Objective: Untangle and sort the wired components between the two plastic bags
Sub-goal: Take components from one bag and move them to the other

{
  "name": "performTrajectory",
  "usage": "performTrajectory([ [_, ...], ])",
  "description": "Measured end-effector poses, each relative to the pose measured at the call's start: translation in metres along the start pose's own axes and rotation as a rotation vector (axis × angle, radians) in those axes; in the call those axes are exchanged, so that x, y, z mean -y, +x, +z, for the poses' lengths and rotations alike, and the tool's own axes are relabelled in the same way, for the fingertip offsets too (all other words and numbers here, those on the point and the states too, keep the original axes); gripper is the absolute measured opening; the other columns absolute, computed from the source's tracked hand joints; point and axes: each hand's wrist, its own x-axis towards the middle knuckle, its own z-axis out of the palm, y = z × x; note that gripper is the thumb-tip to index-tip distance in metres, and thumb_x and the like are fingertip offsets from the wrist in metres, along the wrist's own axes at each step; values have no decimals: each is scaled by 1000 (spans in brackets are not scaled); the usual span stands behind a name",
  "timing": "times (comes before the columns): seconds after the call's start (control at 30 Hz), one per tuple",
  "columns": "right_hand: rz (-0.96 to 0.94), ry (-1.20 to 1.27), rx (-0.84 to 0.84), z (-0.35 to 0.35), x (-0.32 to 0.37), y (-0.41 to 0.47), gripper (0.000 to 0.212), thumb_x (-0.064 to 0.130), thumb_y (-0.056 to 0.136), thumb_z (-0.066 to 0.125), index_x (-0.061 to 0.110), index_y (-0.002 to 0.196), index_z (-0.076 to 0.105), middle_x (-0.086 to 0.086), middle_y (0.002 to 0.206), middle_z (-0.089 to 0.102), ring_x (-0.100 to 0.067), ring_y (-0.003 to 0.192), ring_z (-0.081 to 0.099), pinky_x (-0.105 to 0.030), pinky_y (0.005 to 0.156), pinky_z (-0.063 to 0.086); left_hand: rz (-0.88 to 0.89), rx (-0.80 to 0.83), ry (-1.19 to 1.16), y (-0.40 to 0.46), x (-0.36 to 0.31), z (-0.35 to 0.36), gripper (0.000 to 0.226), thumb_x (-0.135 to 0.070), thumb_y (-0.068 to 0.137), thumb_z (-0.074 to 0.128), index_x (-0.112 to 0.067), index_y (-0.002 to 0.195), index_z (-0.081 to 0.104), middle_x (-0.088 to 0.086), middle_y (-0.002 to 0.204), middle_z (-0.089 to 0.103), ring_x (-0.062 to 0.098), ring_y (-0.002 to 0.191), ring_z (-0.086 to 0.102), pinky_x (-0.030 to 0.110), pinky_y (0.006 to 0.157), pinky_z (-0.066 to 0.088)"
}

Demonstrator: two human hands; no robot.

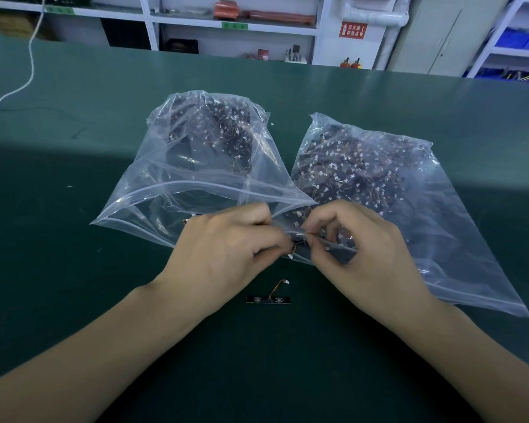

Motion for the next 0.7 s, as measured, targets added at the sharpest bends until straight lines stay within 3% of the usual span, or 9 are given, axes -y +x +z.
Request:
performTrajectory([
  [0.13, -9, -10, -11, 1, 0, 0, 27, -4, 82, 80, 18, 95, 70, 14, 86, 62, -14, 79, 60, -30, 78, 50, 92, 93, 195, 3, -6, -3, 10, -25, 89, 87, -33, 87, 82, -6, 69, 51, 19, 57, 56, 25, 47, 27],
  [0.27, 7, -5, -1, 1, 2, -1, 23, 2, 84, 79, 20, 93, 69, 12, 82, 60, -14, 78, 59, -31, 76, 50, 81, 202, 337, 4, -11, -1, 6, -31, 92, 82, -36, 90, 80, -6, 62, 55, 22, 52, 61, 27, 43, 34],
  [0.4, 17, 4, 19, 1, 2, -2, 21, 4, 85, 77, 22, 94, 69, 11, 82, 61, -15, 80, 61, -34, 76, 51, 74, 244, 457, 2, -11, 7, 26, -40, 112, 39, -37, 122, 63, -5, 79, 68, 26, 74, 71, 32, 57, 33],
  [0.47, 21, 2, 24, 2, 1, -1, 23, 3, 85, 77, 23, 95, 68, 12, 83, 61, -15, 80, 61, -34, 76, 51, 57, 227, 447, 0, -12, 8, 38, -44, 111, 23, -35, 122, 59, -4, 84, 72, 28, 77, 71, 34, 59, 32],
  [0.57, 22, 24, 10, 2, -1, -1, 26, 0, 84, 77, 22, 95, 68, 10, 86, 63, -16, 80, 62, -36, 74, 51, 43, 142, 376, 0, -13, 6, 51, -49, 108, 17, -38, 115, 66, -7, 76, 72, 26, 66, 70, 32, 55, 31],
  [0.7, 8, 47, -11, 1, -2, 0, 27, -3, 85, 79, 20, 95, 68, 13, 88, 63, -16, 80, 63, -37, 73, 52, 141, 114, 164, -3, -10, 3, 42, -52, 110, 36, -36, 106, 75, -13, 76, 74, 19, 60, 69, 28, 47, 41],
])
